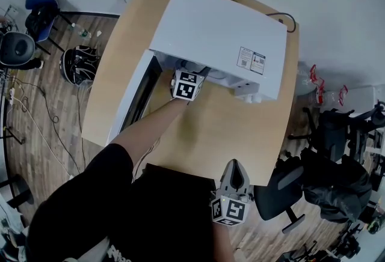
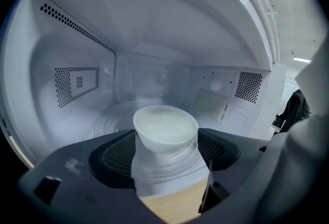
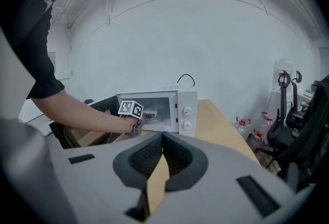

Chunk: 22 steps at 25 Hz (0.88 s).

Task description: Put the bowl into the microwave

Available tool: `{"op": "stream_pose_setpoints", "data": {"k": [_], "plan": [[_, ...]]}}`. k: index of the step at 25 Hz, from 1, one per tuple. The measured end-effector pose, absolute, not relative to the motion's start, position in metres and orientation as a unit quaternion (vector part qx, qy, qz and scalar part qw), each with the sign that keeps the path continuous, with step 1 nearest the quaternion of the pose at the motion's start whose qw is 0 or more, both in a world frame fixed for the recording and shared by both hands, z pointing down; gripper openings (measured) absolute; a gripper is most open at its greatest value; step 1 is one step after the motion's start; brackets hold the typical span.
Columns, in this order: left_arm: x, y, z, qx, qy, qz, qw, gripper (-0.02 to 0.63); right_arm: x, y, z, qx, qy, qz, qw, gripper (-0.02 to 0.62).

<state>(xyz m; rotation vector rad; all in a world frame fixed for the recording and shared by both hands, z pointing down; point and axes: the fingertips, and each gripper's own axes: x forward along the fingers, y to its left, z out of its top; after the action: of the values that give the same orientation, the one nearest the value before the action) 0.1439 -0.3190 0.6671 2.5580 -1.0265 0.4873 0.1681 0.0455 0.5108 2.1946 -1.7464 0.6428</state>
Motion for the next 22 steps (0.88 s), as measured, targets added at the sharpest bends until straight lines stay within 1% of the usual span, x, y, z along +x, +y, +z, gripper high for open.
{"op": "stream_pose_setpoints", "data": {"k": [14, 22], "plan": [[0.152, -0.334, 0.676, 0.893, -0.372, 0.185, 0.17, 0.379, 0.179, 0.051, 0.51, 0.763, -0.591, 0.226, 0.134, 0.06], [0.142, -0.324, 0.664, 0.898, -0.373, 0.162, 0.168, 0.38, 0.17, 0.047, 0.507, 0.755, -0.602, 0.223, 0.132, 0.06]]}}
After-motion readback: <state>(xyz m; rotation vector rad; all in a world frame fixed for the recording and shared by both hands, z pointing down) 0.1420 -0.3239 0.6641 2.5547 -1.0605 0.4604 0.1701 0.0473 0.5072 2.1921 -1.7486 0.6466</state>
